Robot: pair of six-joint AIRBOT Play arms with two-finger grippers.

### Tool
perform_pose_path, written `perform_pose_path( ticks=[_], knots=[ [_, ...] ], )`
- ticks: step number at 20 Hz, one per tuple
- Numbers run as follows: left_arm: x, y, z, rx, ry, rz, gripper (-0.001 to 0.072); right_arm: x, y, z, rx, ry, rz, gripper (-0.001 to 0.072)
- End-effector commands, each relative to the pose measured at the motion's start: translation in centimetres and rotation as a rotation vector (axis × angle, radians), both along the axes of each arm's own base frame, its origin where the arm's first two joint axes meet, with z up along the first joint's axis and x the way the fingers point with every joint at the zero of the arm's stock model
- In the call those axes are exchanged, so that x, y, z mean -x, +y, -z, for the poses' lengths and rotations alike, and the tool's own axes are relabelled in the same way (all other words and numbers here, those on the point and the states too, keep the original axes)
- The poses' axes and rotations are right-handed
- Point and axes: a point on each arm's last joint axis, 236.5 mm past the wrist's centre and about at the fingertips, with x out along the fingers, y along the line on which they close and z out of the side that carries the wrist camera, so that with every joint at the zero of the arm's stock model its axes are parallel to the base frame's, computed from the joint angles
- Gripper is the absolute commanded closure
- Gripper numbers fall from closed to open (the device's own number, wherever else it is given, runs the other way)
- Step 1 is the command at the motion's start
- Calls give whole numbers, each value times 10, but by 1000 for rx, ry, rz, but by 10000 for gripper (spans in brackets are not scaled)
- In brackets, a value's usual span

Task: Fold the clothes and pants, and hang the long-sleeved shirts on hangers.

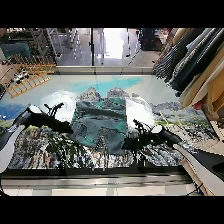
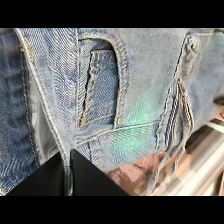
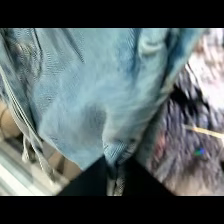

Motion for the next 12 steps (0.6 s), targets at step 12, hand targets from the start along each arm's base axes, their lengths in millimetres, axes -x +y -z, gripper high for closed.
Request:
perform_pose_path(
  ticks=[12],
  knots=[
    [76, -29, -393, 1004, -491, 54, 701, 33, -102, -353, 331, -1194, -43, 658]
  ],
)
